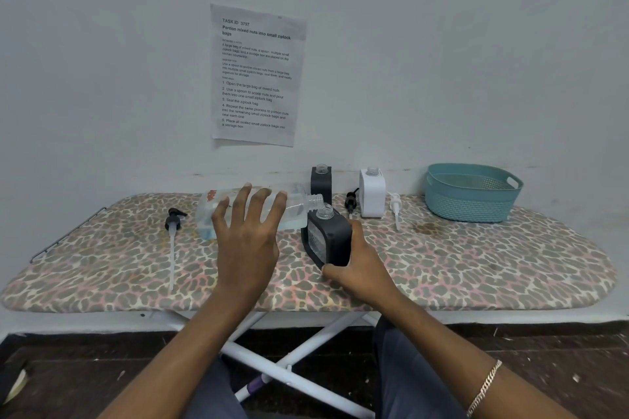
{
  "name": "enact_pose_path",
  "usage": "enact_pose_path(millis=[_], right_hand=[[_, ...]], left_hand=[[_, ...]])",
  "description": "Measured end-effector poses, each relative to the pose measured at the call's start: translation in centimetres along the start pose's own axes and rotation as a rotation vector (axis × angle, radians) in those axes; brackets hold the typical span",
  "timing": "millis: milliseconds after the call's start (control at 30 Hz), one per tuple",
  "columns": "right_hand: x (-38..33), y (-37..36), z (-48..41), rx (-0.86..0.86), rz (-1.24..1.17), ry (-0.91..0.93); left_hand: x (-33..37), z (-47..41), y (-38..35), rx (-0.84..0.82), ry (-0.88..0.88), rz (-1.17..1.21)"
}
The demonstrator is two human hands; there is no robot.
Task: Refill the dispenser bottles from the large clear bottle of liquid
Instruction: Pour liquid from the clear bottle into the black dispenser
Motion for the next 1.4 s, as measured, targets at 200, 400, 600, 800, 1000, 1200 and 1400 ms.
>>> enact_pose_path(millis=[200, 400, 600, 800, 1000, 1200, 1400], right_hand=[[0.11, -0.03, -0.07, 0.001, -0.006, 0.009], [0.12, 0.01, -0.12, 0.000, 0.004, 0.012], [0.32, -0.08, -0.11, 0.005, 0.001, 0.019], [0.24, -0.05, -0.11, 0.002, -0.015, 0.013], [0.10, -0.05, -0.04, 0.002, -0.019, 0.004], [-0.05, -0.01, -0.01, 0.000, -0.024, -0.002], [-0.21, 0.04, 0.08, 0.000, -0.033, -0.006]], left_hand=[[-0.05, 0.08, 0.03, 0.001, 0.003, 0.000], [-0.03, 0.04, 0.04, 0.008, -0.003, -0.003], [-0.07, 0.05, -0.08, 0.011, -0.005, 0.000], [-0.06, 0.09, -0.13, 0.009, -0.002, 0.006], [-0.05, 0.10, -0.04, 0.011, -0.004, 0.013], [-0.03, 0.11, -0.08, 0.010, -0.007, 0.016], [-0.04, 0.15, -0.11, 0.009, -0.007, 0.022]])
Point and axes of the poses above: each hand's wrist, its own z-axis away from the middle knuckle, its own y-axis out of the back of the hand, x = y × z, the point moved 2 cm from there along -z, towards the middle knuckle, and after that the axes turned 11 degrees about y, right-handed, at the moved point
